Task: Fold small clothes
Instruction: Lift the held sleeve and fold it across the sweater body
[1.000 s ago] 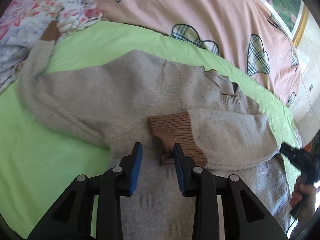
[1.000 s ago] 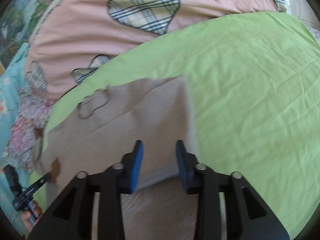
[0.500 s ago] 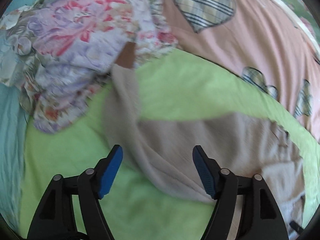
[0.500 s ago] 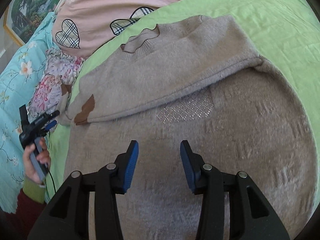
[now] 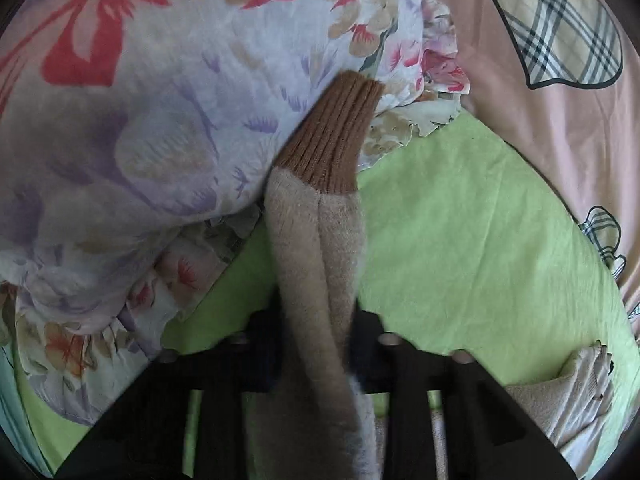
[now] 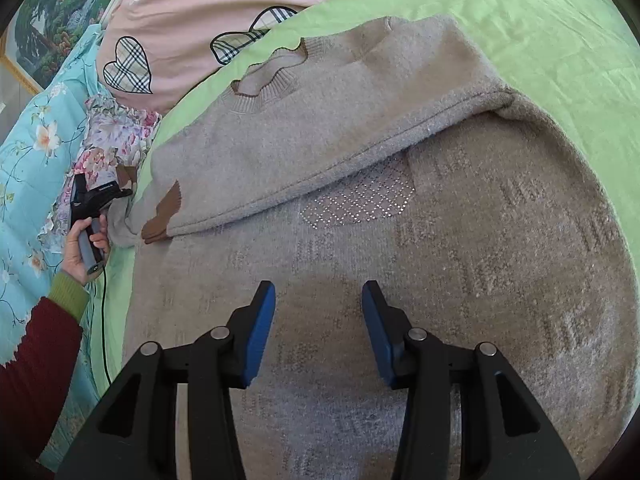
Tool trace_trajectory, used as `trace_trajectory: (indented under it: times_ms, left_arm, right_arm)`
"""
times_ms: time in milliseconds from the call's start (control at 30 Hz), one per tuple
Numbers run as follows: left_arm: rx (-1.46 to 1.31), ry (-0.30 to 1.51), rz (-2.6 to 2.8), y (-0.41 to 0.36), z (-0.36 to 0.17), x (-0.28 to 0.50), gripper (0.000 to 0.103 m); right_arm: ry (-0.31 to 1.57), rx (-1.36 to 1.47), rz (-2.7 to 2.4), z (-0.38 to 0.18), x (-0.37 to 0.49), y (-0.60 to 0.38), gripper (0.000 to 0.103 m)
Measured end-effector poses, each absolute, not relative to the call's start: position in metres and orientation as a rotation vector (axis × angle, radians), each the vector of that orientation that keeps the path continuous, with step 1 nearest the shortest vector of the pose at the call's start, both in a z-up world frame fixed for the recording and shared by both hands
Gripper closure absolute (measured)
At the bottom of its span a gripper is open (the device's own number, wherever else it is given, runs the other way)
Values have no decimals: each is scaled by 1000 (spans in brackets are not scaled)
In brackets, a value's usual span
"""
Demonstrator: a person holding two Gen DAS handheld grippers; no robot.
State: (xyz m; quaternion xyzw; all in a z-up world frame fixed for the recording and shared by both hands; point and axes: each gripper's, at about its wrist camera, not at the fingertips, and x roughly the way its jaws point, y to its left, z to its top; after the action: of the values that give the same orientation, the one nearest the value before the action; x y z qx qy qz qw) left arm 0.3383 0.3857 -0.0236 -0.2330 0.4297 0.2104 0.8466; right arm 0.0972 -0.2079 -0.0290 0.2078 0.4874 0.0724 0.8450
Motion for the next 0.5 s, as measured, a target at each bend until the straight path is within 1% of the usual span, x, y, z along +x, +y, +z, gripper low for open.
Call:
trace_trajectory:
  times_ms: [33, 133, 233, 500]
  left_arm:
    - [-478, 882, 436, 381, -20, 334, 88]
    - [-441, 838, 385, 355, -9, 319, 89]
    - [-401, 780, 294, 309, 12, 300, 90]
    - [-257, 660, 6, 142, 58, 253, 90]
  right_arm:
    - [1028, 437, 154, -29, 97, -208, 56]
    - [1023, 432, 156, -29, 95, -207, 56]
    - [1019, 435, 157, -28, 94, -204, 56]
    - [998, 461, 177, -22, 84, -203, 56]
